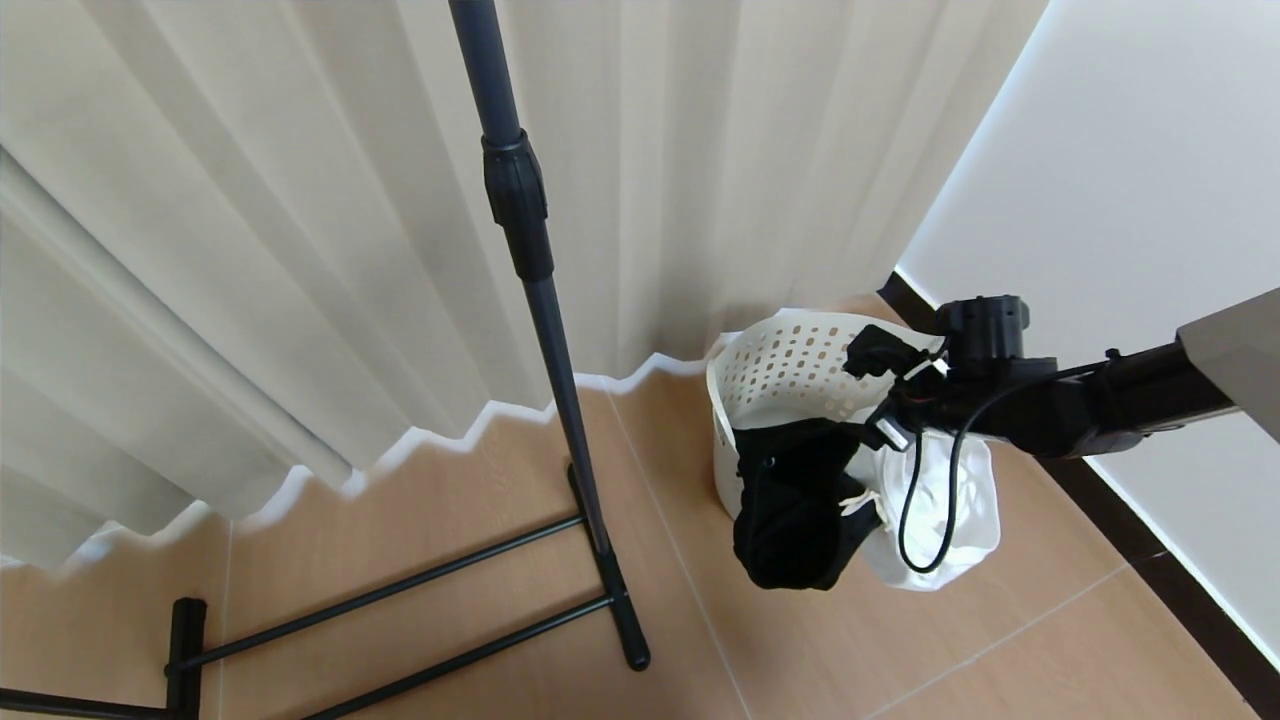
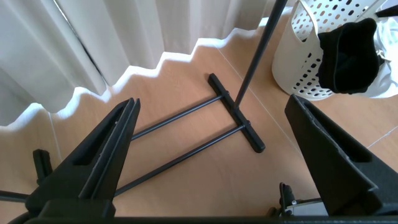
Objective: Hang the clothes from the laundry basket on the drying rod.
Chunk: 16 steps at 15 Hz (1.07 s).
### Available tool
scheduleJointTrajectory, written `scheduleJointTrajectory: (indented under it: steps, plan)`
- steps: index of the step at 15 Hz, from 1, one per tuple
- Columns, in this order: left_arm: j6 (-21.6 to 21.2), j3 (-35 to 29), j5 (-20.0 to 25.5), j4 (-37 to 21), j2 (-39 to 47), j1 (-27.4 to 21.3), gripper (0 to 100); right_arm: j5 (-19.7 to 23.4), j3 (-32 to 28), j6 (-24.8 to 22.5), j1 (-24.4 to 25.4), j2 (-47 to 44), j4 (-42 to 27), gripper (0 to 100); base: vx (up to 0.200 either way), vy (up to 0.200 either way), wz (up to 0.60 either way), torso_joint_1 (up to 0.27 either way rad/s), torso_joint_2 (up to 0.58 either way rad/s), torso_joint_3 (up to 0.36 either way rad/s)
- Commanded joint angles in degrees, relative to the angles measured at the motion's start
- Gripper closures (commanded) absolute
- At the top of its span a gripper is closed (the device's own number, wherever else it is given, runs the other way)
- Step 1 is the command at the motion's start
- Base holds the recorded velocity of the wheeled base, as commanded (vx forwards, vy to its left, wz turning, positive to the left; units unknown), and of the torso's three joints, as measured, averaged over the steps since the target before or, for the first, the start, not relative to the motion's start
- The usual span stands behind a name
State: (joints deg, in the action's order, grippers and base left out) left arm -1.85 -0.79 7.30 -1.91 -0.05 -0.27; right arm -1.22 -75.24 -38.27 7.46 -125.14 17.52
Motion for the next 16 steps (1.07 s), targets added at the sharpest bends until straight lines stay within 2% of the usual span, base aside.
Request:
scheduleJointTrajectory:
  steps: [1, 10, 11, 16]
  plan:
    - [0.01, 0.00, -0.01, -0.02, 0.05, 0.00, 0, -0.01, -1.58, 0.21, 0.19, -3.62, 0.06, 0, 0.000, 0.000, 0.00, 0.000, 0.00, 0.000]
    - [0.01, 0.00, -0.01, -0.02, 0.05, 0.00, 0, 0.08, -5.09, 2.85, -0.17, -7.31, 0.32, 0, 0.000, 0.000, 0.00, 0.000, 0.00, 0.000]
    - [0.01, 0.00, -0.01, -0.02, 0.05, 0.00, 0, 0.08, -5.53, 3.46, -0.25, -7.93, 0.32, 100, 0.000, 0.000, 0.00, 0.000, 0.00, 0.000]
    - [0.01, 0.00, -0.01, -0.02, 0.05, 0.00, 0, 0.52, -5.79, 5.75, -0.17, -8.63, 0.06, 100, 0.000, 0.000, 0.00, 0.000, 0.00, 0.000]
